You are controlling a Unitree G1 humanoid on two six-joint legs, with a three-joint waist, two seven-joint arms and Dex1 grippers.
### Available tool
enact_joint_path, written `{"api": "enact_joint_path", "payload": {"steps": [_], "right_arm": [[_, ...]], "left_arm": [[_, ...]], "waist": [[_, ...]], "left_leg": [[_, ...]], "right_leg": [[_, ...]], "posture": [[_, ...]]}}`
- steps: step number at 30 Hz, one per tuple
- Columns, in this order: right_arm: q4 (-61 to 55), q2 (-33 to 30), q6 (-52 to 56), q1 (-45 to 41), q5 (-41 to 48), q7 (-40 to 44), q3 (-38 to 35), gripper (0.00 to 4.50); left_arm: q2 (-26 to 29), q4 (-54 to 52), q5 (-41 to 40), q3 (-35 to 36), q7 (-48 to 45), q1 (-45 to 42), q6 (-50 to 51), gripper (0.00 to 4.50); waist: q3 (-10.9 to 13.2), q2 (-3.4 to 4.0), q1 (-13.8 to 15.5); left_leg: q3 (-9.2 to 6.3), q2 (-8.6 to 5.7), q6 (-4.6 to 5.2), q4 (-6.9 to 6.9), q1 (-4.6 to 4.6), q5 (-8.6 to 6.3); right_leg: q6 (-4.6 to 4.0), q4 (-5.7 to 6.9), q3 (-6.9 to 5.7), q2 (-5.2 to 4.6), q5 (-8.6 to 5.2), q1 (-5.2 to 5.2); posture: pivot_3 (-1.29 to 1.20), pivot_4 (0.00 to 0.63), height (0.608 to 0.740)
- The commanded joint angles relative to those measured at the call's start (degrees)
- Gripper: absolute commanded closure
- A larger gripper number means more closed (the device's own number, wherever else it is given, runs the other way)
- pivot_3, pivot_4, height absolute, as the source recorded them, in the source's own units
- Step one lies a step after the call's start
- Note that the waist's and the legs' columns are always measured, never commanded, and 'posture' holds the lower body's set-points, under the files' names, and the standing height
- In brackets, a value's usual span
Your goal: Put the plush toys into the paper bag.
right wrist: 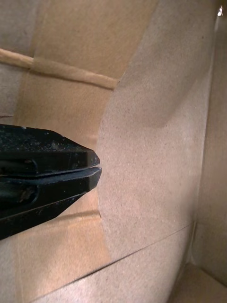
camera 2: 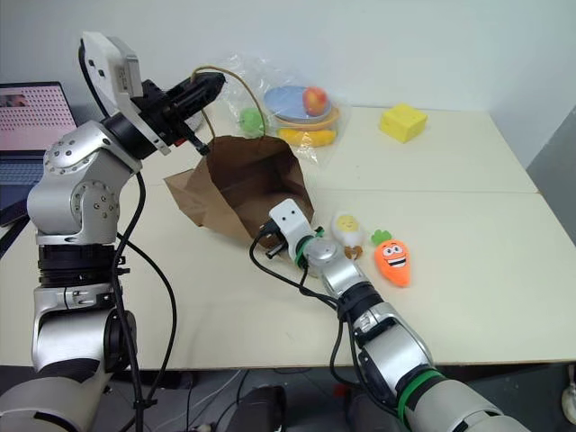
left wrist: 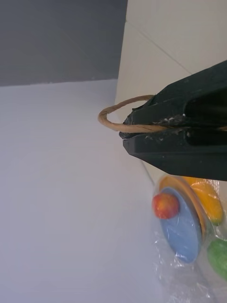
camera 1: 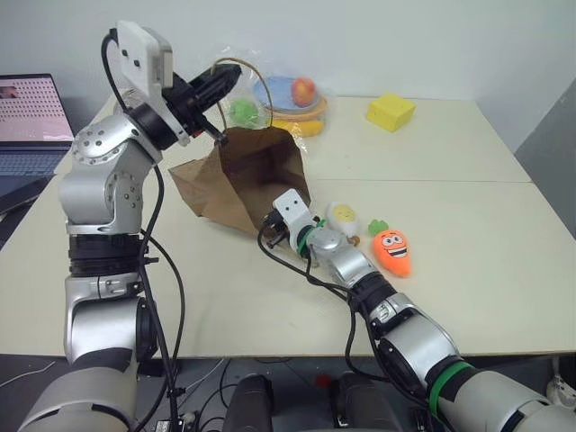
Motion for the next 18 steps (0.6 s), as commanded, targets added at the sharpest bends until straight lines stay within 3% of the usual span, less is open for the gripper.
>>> {"api": "enact_joint_path", "payload": {"steps": [1,8,17,18], "right_arm": [[0.83,2.73,0.62,-0.61,-0.49,-0.23,-0.51,4.48],[-3.61,2.96,-2.32,-0.13,1.59,2.17,-1.84,4.48],[-25.63,0.47,1.16,5.41,8.98,10.29,-2.82,4.48],[-29.29,-0.56,2.34,6.41,9.69,11.11,-2.95,4.31]], "left_arm": [[0.38,-1.05,-0.12,1.59,0.47,-0.81,-2.01,4.5],[0.73,-5.18,0.04,-1.26,-3.39,6.79,-0.49,4.5],[-0.62,-7.79,0.98,-4.32,-4.54,10.7,-1.41,4.5],[-0.66,-7.97,1.06,-4.69,-4.9,10.91,-1.49,4.5]], "waist": [[0.0,0.0,0.01],[0.0,0.0,-0.08],[0.0,0.0,0.01],[0.0,0.0,0.01]], "left_leg": [[0.0,0.0,0.0,0.0,0.0,0.0],[0.03,0.01,0.0,-0.03,0.01,0.0],[0.01,0.01,-0.03,-0.05,-0.04,-0.03],[0.0,0.03,-0.03,-0.05,-0.04,-0.03]], "right_leg": [[0.0,0.0,0.0,0.0,0.0,0.0],[0.02,0.0,0.02,-0.01,0.01,-0.01],[0.02,-0.03,0.0,-0.01,0.02,-0.03],[0.02,-0.02,-0.02,-0.01,0.01,-0.03]], "posture": [[0.0,0.15,0.74],[0.0,0.15,0.74],[0.0,0.15,0.74],[0.0,0.15,0.74]]}}
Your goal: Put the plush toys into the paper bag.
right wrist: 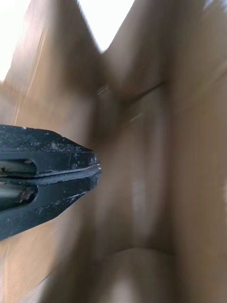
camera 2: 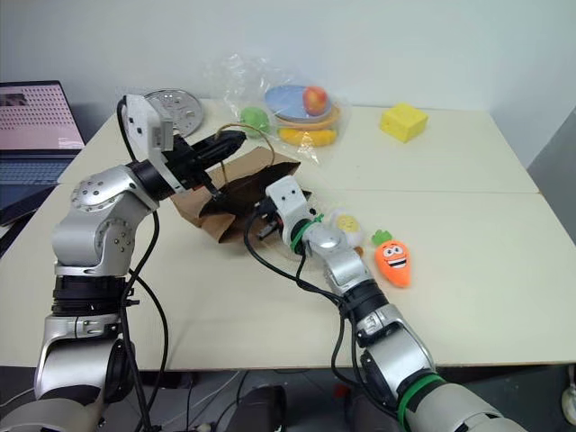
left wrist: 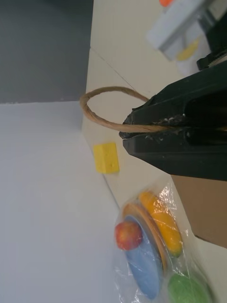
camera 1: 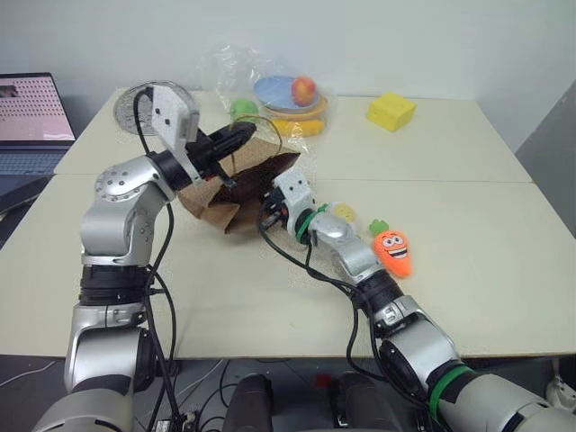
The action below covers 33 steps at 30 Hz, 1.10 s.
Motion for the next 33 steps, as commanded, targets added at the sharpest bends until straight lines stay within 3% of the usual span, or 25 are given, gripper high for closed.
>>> {"api": "enact_joint_path", "payload": {"steps": [1,5,9,13,17,19,24,33], "right_arm": [[-12.99,-1.42,4.04,2.7,4.24,3.6,-1.02,4.12],[-30.12,-6.52,13.65,6.95,10.47,5.33,-3.88,2.85],[-48.27,-16.05,24.93,13.17,17.32,4.44,-10.69,1.43],[-57.72,-23.05,32.79,19.23,20.99,2.11,-15.81,0.02],[-64.75,-35.92,35.81,37.31,18.08,3.52,-22.43,0.02],[-65.91,-38.42,35.89,42.76,16.36,1.77,-22.67,0.02],[-65.71,-34.88,35.71,48.14,11.88,-5.36,-17.47,0.02],[-57.51,-30.33,29.6,46.0,2.61,-12.67,-11.32,0.02]], "left_arm": [[-0.14,-2.63,0.05,-0.25,-0.89,0.14,-1.19,4.5],[-0.45,-2.6,0.32,-0.75,-1.21,0.22,-1.43,4.5],[-0.81,-2.57,0.18,-1.03,-1.78,0.67,-1.3,4.5],[-0.91,-2.37,0.23,-1.12,-2.05,0.7,-1.29,4.5],[-1.32,-1.46,0.32,-1.55,-2.68,0.37,-1.25,4.5],[-1.34,-1.3,0.23,-1.56,-2.99,0.29,-1.1,4.5],[-1.42,-0.82,0.41,-1.81,-3.3,0.1,-1.01,4.5],[-1.07,-1.69,0.54,-1.72,-3.41,-0.15,-0.17,4.5]], "waist": [[0.0,0.0,0.0],[0.0,0.0,0.29],[-0.01,-0.02,0.39],[-0.01,-0.02,0.32],[-0.01,-0.02,0.51],[0.0,-0.02,0.47],[0.0,-0.02,-0.49],[-0.01,-0.03,0.09]], "left_leg": [[-0.01,0.0,0.0,-0.01,0.0,0.0],[-0.01,-0.03,0.0,0.01,-0.04,0.0],[0.01,-0.06,0.0,0.04,-0.03,0.0],[0.02,-0.06,0.0,0.02,-0.02,0.0],[-0.02,-0.06,0.01,-0.02,0.0,-0.01],[0.0,-0.09,0.01,-0.04,0.0,-0.01],[0.06,-0.02,0.02,0.02,0.15,0.01],[0.19,-0.1,0.04,0.13,0.11,0.04]], "right_leg": [[0.0,0.0,-0.01,0.0,0.0,-0.01],[0.0,-0.02,-0.01,-0.03,0.0,0.0],[0.0,-0.06,-0.01,-0.08,0.0,0.05],[0.0,-0.07,0.0,-0.07,-0.01,0.05],[0.0,-0.13,-0.02,-0.04,-0.04,0.08],[0.03,-0.17,0.0,-0.05,-0.07,0.09],[0.18,-0.08,0.15,0.03,-0.15,0.08],[0.16,-0.24,0.24,-0.06,-0.12,0.15]], "posture": [[0.0,0.15,0.74],[0.0,0.15,0.74],[0.0,0.15,0.74],[0.0,0.15,0.74],[0.0,0.15,0.74],[0.0,0.15,0.74],[0.0,0.15,0.74],[0.0,0.15,0.74]]}}
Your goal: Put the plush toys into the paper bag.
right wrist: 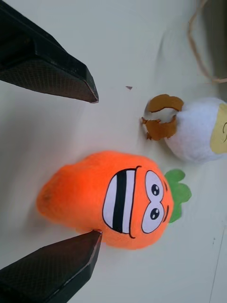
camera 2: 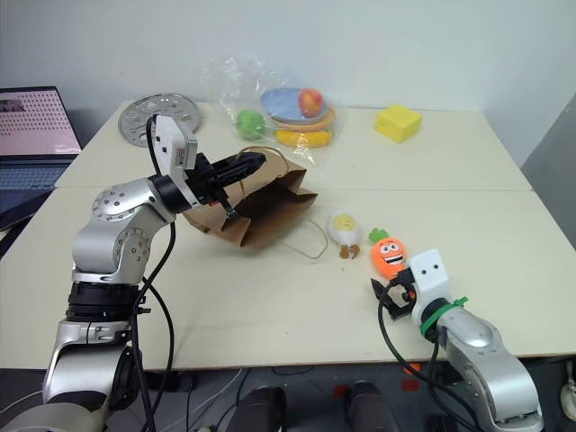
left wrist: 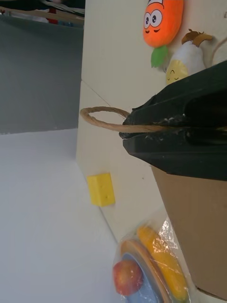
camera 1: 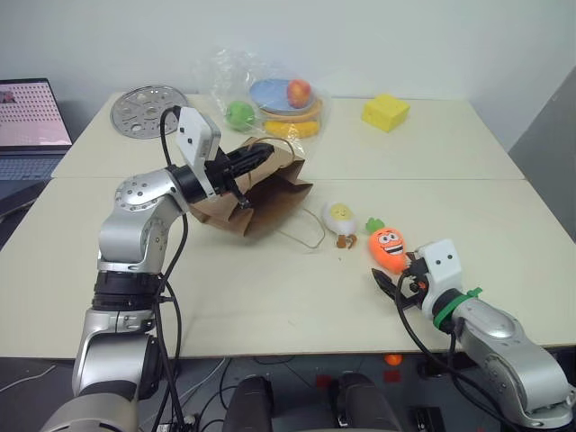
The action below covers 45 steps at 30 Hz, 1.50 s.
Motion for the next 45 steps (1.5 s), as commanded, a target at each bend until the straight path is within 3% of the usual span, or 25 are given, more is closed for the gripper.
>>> {"api": "enact_joint_path", "payload": {"steps": [1,3,12,15,18,23,26,34,45], "right_arm": [[2.23,0.22,-4.2,-0.29,-4.1,-2.69,0.1,0.18],[2.99,0.53,-6.0,-0.42,-4.87,-2.67,-0.07,0.61],[5.13,-0.13,-9.38,-0.91,-4.7,-0.84,-2.8,3.77],[3.77,-2.28,-10.91,-1.92,-2.16,3.88,-4.03,4.47],[1.39,-4.61,-11.57,-3.3,2.9,10.84,-4.6,4.47],[0.17,-6.85,-5.57,-14.9,7.61,14.67,-2.27,4.47],[4.87,-2.07,-1.79,-23.85,7.12,12.34,3.24,4.47],[18.42,7.95,-2.14,-35.81,2.61,9.75,12.25,4.47],[38.32,17.41,-7.96,-46.36,-3.68,9.46,17.65,4.47]], "left_arm": [[0.64,-2.58,-0.05,0.58,0.28,-1.03,-0.01,4.5],[0.71,-3.58,-0.31,0.68,0.47,-0.67,0.54,4.5],[1.24,-4.52,-0.3,1.42,1.0,0.3,1.07,4.5],[1.39,-4.27,-0.41,1.42,0.93,0.23,1.06,4.5],[1.45,-3.82,-0.37,1.29,0.79,0.1,0.85,4.5],[0.71,-2.78,-0.22,0.45,0.37,-0.95,0.62,4.5],[0.11,-2.06,0.12,-0.04,0.33,-1.69,0.27,4.5],[-0.75,-2.15,0.13,-0.26,0.16,-2.44,0.49,4.5],[-0.98,-4.52,-0.63,-1.04,-0.82,-1.2,1.74,4.5]], "waist": [[0.0,0.0,0.11],[0.0,0.0,0.26],[0.0,0.0,0.21],[0.0,0.0,0.21],[0.0,0.0,0.21],[0.02,0.0,-0.04],[0.01,-0.01,-0.08],[0.02,-0.02,0.22],[0.02,-0.02,0.02]], "left_leg": [[0.02,-0.01,0.0,0.0,-0.02,0.0],[0.0,-0.01,-0.01,-0.06,-0.09,-0.01],[-0.1,0.03,-0.03,-0.1,-0.08,-0.03],[-0.06,0.01,-0.03,-0.06,-0.09,-0.03],[-0.03,0.01,-0.03,-0.04,-0.08,-0.03],[-0.04,0.05,-0.02,-0.04,-0.04,-0.03],[-0.16,0.07,-0.02,-0.07,-0.01,-0.03],[-0.1,-0.01,-0.04,-0.07,-0.15,-0.04],[-0.18,0.04,-0.04,-0.07,-0.13,-0.04]], "right_leg": [[-0.04,-0.04,0.0,-0.02,0.02,0.0],[-0.19,-0.12,-0.03,-0.02,0.1,-0.01],[-0.09,-0.03,-0.12,0.05,0.04,-0.02],[-0.09,-0.04,-0.09,0.03,0.04,-0.01],[-0.08,-0.05,-0.05,0.02,0.05,0.0],[-0.09,0.03,-0.05,0.06,0.05,-0.01],[-0.09,0.08,-0.14,0.1,0.05,0.0],[-0.1,0.1,-0.09,0.04,0.06,-0.1],[-0.1,0.18,-0.17,0.07,0.06,-0.12]], "posture": [[0.0,0.15,0.74],[0.0,0.15,0.74],[0.0,0.15,0.74],[0.0,0.15,0.74],[0.0,0.15,0.74],[0.0,0.15,0.74],[0.0,0.15,0.74],[0.0,0.15,0.74],[0.0,0.15,0.74]]}}
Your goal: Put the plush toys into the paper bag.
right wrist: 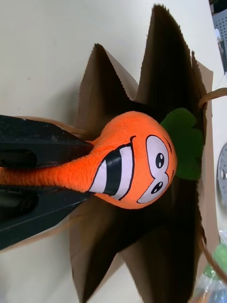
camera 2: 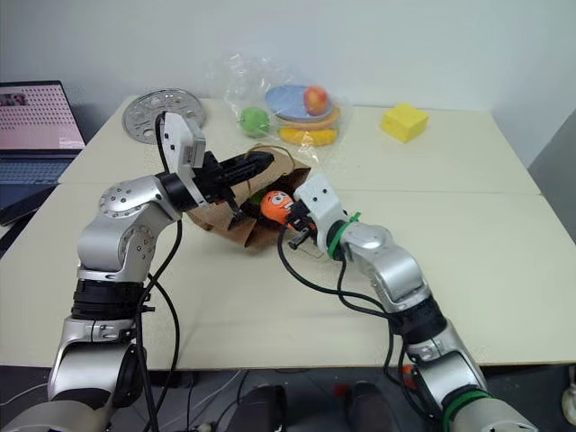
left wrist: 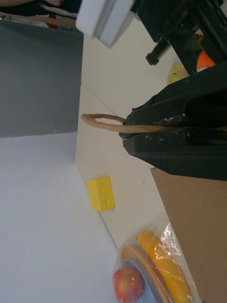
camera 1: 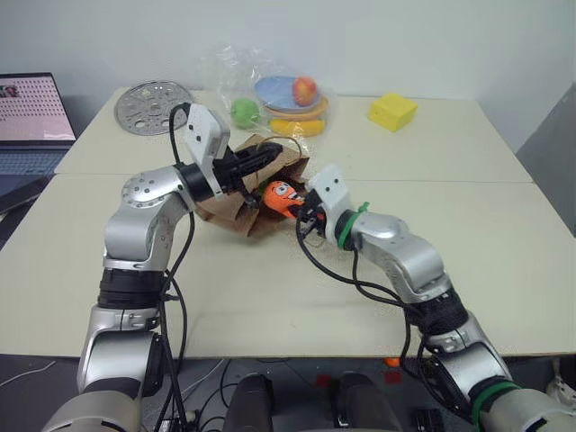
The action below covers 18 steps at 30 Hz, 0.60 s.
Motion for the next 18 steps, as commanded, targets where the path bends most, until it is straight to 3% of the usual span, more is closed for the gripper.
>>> {"api": "enact_joint_path", "payload": {"steps": [1,11,18], "right_arm": [[6.67,3.08,-3.65,-4.62,-2.11,-0.39,0.17,4.47],[27.19,12.07,-15.34,-12.27,-5.6,-0.59,-1.72,4.47],[24.17,12.09,-17.3,-10.02,-5.55,0.15,-3.4,2.04]], "left_arm": [[0.02,-2.99,-1.13,0.06,-0.79,-0.31,0.41,4.5],[-0.71,-4.3,-2.0,-0.39,-1.69,-0.72,1.77,4.5],[-0.48,-3.93,-1.95,-0.21,-2.05,-0.83,1.79,4.5]], "waist": [[0.0,0.0,-0.05],[0.0,0.0,-0.1],[0.0,0.0,-0.04]], "left_leg": [[-0.01,0.01,0.0,0.0,0.0,0.0],[-0.02,0.02,-0.01,-0.07,-0.01,-0.01],[0.0,0.01,-0.01,-0.06,-0.01,-0.01]], "right_leg": [[0.0,0.01,0.0,0.01,0.0,0.0],[0.0,0.02,-0.02,0.01,0.0,-0.05],[-0.01,0.03,-0.01,-0.01,0.01,-0.04]], "posture": [[0.0,0.15,0.74],[0.0,0.15,0.74],[0.0,0.15,0.74]]}}
